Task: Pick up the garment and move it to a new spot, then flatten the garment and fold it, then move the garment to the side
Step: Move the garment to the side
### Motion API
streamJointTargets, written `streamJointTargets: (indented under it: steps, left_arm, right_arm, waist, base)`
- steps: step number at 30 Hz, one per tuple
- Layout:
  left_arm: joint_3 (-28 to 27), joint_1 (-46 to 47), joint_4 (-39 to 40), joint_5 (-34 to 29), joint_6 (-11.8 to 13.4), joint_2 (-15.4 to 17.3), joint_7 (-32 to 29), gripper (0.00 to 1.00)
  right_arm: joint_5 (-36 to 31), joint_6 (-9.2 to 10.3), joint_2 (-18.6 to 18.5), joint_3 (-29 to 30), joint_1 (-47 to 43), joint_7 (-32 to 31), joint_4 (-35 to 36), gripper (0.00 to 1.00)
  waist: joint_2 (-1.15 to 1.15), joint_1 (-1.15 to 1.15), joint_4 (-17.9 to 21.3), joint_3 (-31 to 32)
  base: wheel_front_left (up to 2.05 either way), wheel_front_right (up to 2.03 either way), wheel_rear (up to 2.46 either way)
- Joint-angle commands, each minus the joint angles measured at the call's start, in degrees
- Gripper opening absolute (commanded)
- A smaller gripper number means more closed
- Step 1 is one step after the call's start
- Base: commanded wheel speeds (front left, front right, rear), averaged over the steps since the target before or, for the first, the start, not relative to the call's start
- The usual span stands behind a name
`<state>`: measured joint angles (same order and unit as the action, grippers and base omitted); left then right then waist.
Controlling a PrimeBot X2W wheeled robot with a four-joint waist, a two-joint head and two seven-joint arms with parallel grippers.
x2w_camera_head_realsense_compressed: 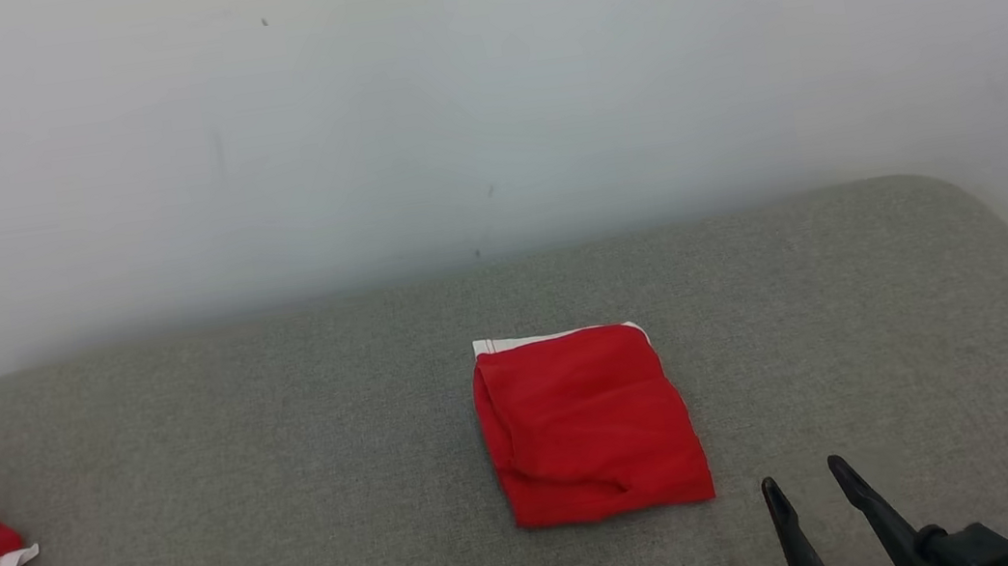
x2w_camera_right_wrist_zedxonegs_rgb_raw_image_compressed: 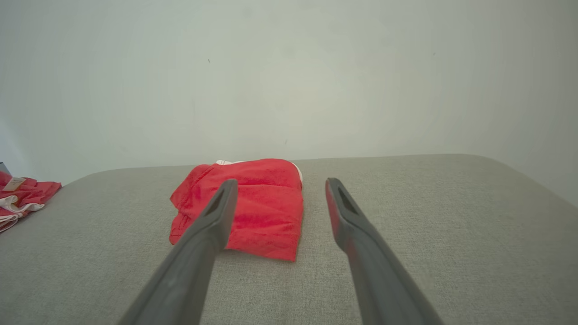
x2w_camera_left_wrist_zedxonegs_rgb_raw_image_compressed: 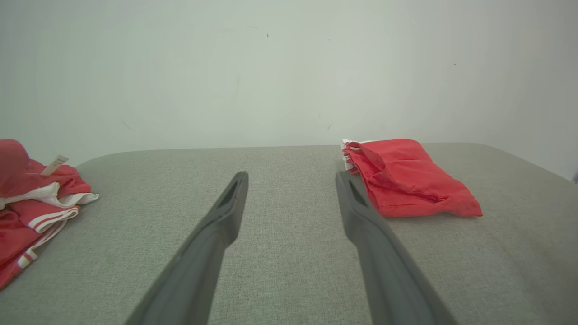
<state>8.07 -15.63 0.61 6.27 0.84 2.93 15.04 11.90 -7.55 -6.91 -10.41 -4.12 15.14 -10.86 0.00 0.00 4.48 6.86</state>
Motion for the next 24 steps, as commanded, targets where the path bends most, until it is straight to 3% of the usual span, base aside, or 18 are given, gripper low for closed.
streamJointTargets:
  steps: [1,17,24]
  left_arm:
    - [-0.1,0.6,0.2,-0.5,-0.2,-0.1,0.1,1.00]
    - [1.2,4.7,1.2,-1.8,-2.8,-0.1,0.1,1.00]
    - [1.5,7.9,0.7,-2.4,-5.4,-0.1,0.1,1.00]
  right_arm:
    - [0.8,0.14,0.2,-0.3,1.2,0.0,-0.7,1.00]
    - [18.0,0.14,-5.0,-4.1,19.1,0.0,-19.8,1.00]
    - [28.4,0.14,-7.9,-11.0,27.3,-2.1,-26.8,1.00]
  waist:
    - [0.00,0.00,-0.5,-0.7]
    - [0.00,0.00,-5.3,-6.3]
    - [0.00,0.00,-7.7,-11.5]
  base:
    - [0.00,0.00,0.00]
    - [0.00,0.00,0.00]
    - [0.00,0.00,0.00]
